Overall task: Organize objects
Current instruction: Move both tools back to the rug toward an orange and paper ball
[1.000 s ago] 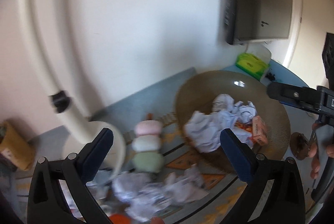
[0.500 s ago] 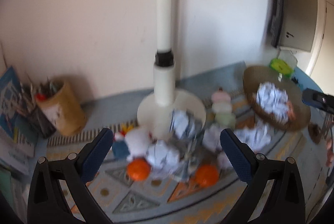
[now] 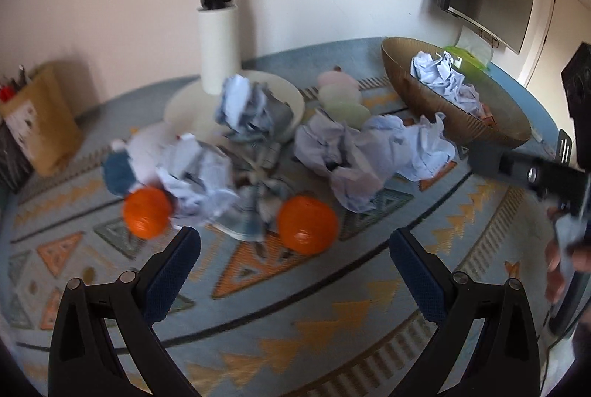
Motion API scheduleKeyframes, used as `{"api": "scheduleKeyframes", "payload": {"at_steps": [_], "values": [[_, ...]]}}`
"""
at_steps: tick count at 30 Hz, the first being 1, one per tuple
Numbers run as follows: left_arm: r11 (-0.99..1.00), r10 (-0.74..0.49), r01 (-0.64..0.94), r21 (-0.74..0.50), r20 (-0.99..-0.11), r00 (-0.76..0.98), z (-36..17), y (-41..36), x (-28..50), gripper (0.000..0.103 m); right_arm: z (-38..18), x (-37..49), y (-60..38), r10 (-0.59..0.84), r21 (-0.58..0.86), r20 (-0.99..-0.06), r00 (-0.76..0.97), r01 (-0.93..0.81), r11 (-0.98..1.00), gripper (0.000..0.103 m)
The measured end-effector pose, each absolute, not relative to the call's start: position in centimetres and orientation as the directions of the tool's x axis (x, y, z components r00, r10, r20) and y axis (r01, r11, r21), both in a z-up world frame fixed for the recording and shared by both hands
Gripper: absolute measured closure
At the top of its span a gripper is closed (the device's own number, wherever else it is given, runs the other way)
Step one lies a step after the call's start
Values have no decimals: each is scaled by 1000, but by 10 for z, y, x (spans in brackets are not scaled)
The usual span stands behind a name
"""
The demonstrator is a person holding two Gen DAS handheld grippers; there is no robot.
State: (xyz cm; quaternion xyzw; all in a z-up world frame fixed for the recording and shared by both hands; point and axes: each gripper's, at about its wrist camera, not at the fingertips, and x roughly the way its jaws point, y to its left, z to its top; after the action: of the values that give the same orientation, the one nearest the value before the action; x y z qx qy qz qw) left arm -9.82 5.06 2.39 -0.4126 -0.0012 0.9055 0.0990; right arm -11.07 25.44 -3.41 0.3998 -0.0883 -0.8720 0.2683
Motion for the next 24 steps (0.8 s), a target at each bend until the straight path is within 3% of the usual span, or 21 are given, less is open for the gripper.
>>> {"api": "scheduleKeyframes", "payload": {"at_steps": [10, 18, 24], "values": [[-976, 197, -200, -91, -767, -610, 4, 63, -105, 1, -73, -135, 264, -551, 457, -664, -506, 308, -834, 0], [-970, 234, -193, -146, -773, -590, -7, 62, -114, 1, -78, -145, 266, -564, 465, -625, -540, 324, -824, 0], [-975, 207, -193, -112, -782, -588, -9, 67, -114, 1, -78, -150, 264, -571, 483, -615, -544, 312, -818, 0]]}}
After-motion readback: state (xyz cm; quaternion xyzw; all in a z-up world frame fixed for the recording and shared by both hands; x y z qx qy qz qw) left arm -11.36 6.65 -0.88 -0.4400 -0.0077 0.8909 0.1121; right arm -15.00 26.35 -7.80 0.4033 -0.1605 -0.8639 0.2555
